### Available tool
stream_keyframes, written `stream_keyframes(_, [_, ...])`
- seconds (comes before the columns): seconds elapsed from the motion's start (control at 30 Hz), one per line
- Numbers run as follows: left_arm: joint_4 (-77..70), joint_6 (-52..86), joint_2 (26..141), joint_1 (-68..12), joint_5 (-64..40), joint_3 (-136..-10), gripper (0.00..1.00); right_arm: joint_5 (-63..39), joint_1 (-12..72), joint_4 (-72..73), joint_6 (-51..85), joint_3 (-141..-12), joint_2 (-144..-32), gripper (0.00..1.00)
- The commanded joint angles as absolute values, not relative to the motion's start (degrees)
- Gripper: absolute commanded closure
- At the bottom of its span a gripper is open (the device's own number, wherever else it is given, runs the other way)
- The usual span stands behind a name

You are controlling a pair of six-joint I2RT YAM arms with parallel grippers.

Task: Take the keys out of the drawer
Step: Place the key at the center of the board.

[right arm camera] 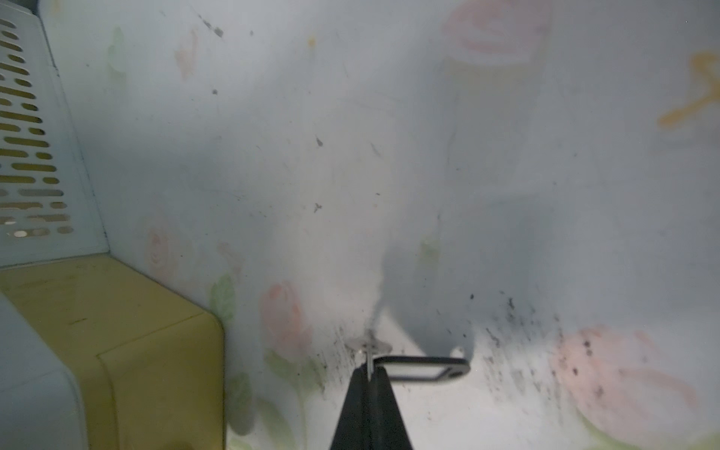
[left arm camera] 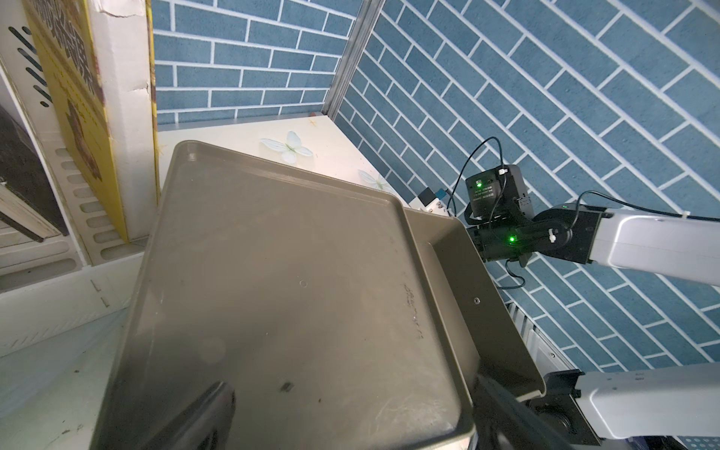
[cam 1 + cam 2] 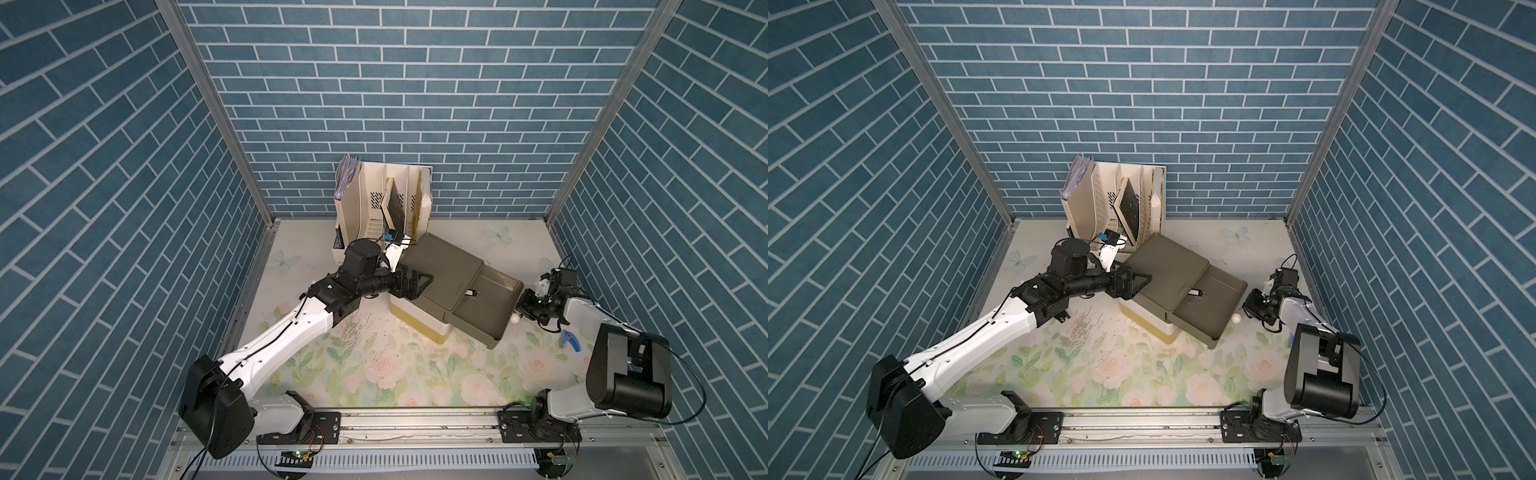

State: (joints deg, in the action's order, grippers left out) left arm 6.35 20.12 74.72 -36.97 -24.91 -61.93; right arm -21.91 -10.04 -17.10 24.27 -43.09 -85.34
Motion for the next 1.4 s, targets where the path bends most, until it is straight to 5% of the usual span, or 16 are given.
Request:
stream_keyframes(0.0, [7.3, 19.9, 73.1, -36.7, -24.5, -61.2, 0.0, -21.2, -10.2, -15.5, 25.7, -43.2, -87.7, 1.0])
stream_keyframes(0.4, [8.3, 19.2, 72.5, -36.7, -23.5, -60.9, 0.0, -20.9, -10.2, -13.8, 26.3, -47.1, -92.6, 1.0])
stream_keyframes(0.63, [7.4, 19.4, 73.5, -36.7, -24.1, -61.6, 0.0, -19.2, -10.2, -16.2, 25.7, -47.4, -89.0, 0.71])
stream_keyframes(1.0, [7.0, 18.7, 72.6, -36.7, -23.5, -61.9, 0.0, -14.7, -10.2, -25.1, 25.5, -53.1, -71.5, 0.64])
stream_keyframes(1.17, [5.5, 18.5, 72.2, -36.7, -23.7, -62.2, 0.0, -22.7, -10.1, -21.9, 24.6, -56.4, -61.4, 0.5])
stream_keyframes(1.37, [4.1, 18.5, 71.5, -36.7, -24.4, -62.0, 0.0, -34.5, -2.6, -26.5, 19.7, -63.9, -61.6, 0.48])
